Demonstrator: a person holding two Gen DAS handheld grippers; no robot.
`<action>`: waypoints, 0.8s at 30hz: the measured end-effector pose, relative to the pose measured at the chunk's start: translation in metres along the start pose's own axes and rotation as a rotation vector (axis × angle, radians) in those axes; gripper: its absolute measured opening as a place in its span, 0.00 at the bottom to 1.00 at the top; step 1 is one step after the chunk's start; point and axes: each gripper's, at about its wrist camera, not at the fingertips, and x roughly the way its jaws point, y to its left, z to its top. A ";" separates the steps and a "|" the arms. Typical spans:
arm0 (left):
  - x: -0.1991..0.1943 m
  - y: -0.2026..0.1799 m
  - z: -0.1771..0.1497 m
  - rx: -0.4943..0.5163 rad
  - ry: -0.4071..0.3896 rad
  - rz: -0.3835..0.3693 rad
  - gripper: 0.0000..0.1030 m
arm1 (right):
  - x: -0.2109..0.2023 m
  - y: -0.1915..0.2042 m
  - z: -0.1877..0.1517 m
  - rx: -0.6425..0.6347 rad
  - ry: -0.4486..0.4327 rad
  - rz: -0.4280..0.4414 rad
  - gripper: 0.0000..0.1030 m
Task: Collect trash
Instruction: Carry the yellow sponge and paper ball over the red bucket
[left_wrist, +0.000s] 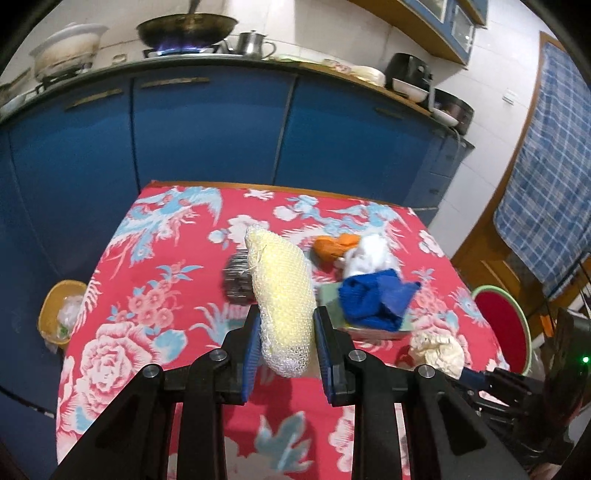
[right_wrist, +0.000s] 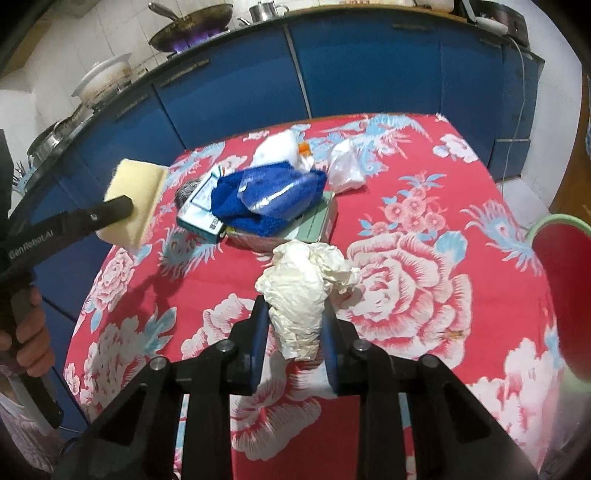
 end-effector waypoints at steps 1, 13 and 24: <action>-0.001 -0.004 0.000 0.006 0.000 -0.009 0.27 | -0.004 -0.001 0.000 -0.001 -0.008 -0.002 0.28; -0.001 -0.064 0.004 0.114 0.019 -0.114 0.27 | -0.052 -0.030 0.003 0.023 -0.091 -0.065 0.28; 0.014 -0.140 0.002 0.259 0.052 -0.209 0.27 | -0.090 -0.082 0.000 0.121 -0.139 -0.160 0.28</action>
